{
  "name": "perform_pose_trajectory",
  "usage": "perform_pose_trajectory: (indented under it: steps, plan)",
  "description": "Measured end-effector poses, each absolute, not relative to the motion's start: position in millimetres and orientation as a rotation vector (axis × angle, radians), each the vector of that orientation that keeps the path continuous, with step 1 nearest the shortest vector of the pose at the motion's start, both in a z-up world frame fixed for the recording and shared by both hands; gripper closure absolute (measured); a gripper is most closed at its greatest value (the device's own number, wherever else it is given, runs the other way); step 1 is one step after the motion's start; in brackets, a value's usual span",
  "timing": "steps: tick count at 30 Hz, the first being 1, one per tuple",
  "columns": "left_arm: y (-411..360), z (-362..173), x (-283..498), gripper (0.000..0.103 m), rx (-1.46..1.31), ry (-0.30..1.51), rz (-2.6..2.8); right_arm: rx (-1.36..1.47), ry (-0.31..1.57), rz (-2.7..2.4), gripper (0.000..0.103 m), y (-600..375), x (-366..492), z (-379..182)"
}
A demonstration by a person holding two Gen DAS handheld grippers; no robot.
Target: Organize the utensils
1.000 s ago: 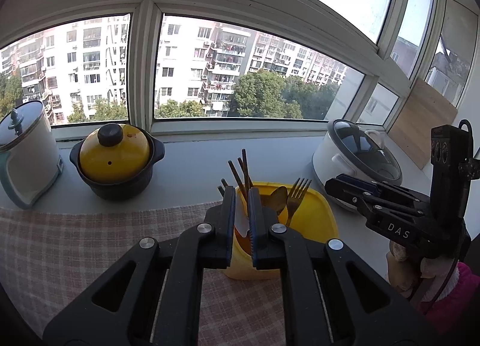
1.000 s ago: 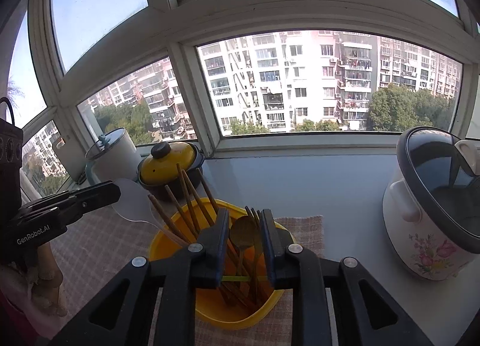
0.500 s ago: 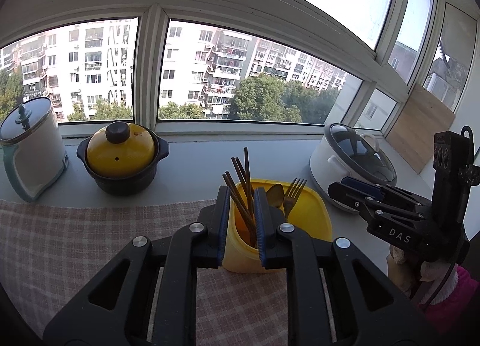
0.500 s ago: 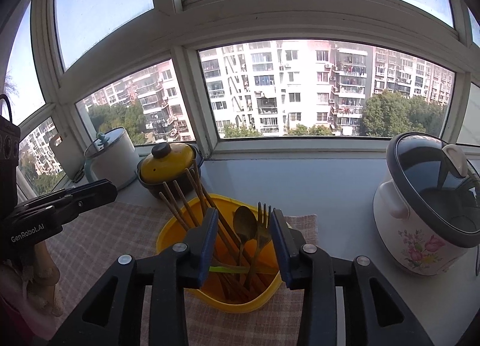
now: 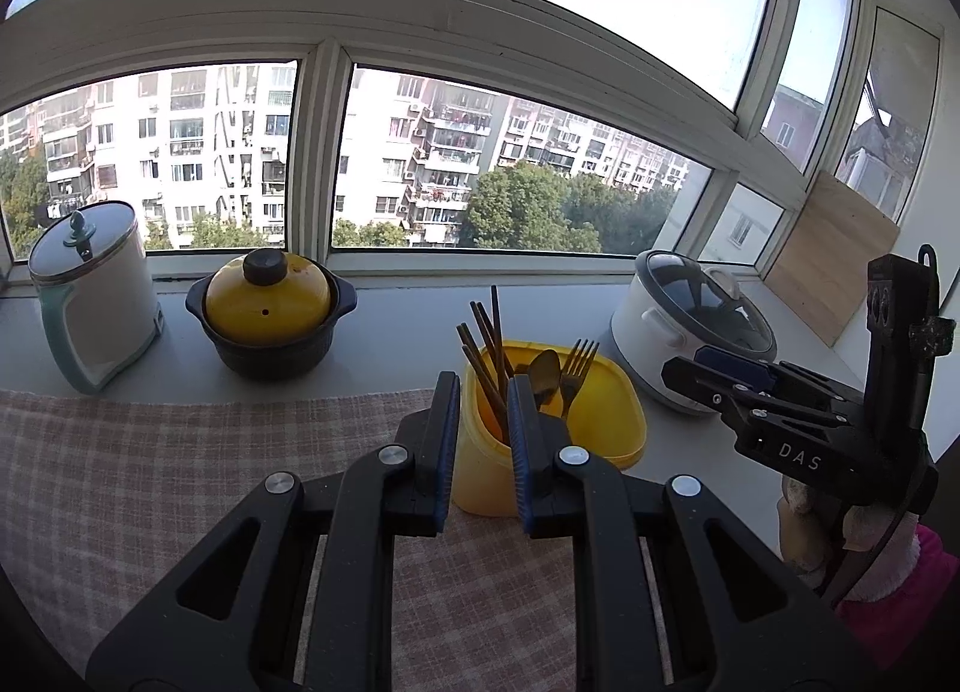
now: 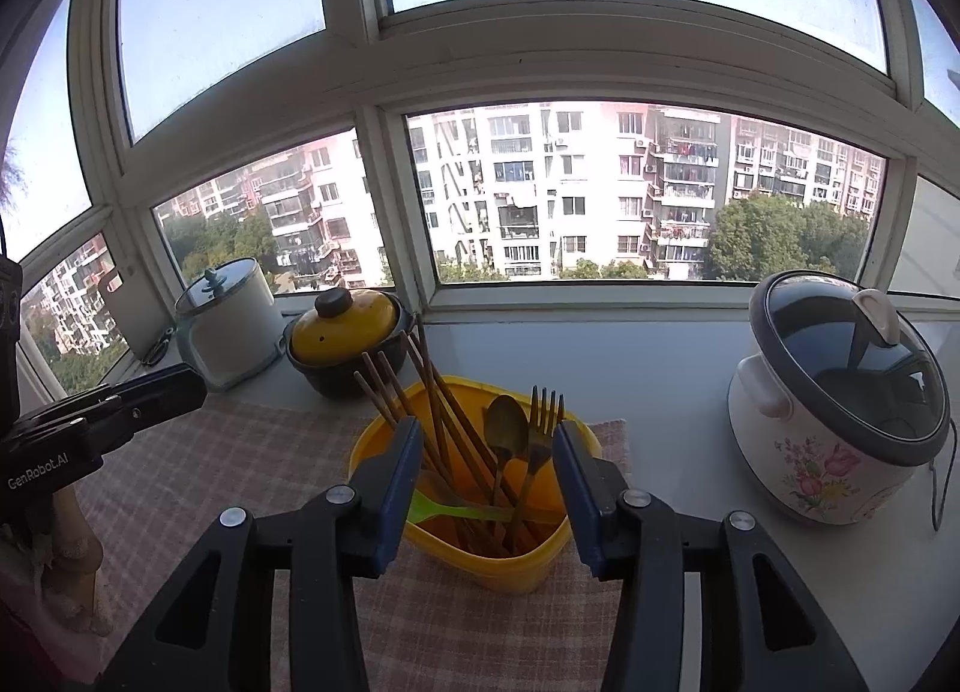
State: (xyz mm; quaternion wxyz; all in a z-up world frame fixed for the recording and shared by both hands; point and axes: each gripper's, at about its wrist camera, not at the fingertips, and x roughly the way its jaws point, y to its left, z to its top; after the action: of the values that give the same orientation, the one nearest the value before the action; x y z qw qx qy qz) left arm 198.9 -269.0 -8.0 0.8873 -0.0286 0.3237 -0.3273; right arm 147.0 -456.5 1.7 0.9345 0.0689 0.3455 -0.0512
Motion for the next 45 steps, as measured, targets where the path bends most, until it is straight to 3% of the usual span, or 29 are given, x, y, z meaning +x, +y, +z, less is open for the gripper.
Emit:
perform_pose_trajectory:
  steps: [7,11,15,17,21,23,28,31,45]
  plan:
    - [-247,2,178,0.088,-0.061,0.647,-0.684,0.109,0.683,-0.121,0.045,-436,131,17]
    - [-234,10,164,0.069,-0.05,0.613,-0.681,0.099,0.662,-0.125,0.037,-424,120,28]
    - [-221,18,150,0.067,-0.037,0.591,-0.68,0.091,0.641,-0.133,0.031,-413,111,39]
    - [-214,21,143,0.052,-0.031,0.576,-0.67,0.087,0.628,-0.137,0.025,-408,107,44]
    - [-202,27,127,0.033,-0.001,0.54,-0.654,0.068,0.61,-0.149,0.024,-396,99,53]
    - [-196,29,121,0.019,0.004,0.53,-0.646,0.056,0.6,-0.154,0.014,-390,95,56]
    - [-186,33,107,0.004,0.032,0.507,-0.622,0.038,0.575,-0.16,0.01,-375,86,65]
    - [-182,33,97,0.002,0.067,0.488,-0.599,0.04,0.555,-0.175,0.0,-368,80,67]
    - [-174,31,78,0.0,0.089,0.492,-0.499,0.033,0.533,-0.202,0.0,-357,62,64]
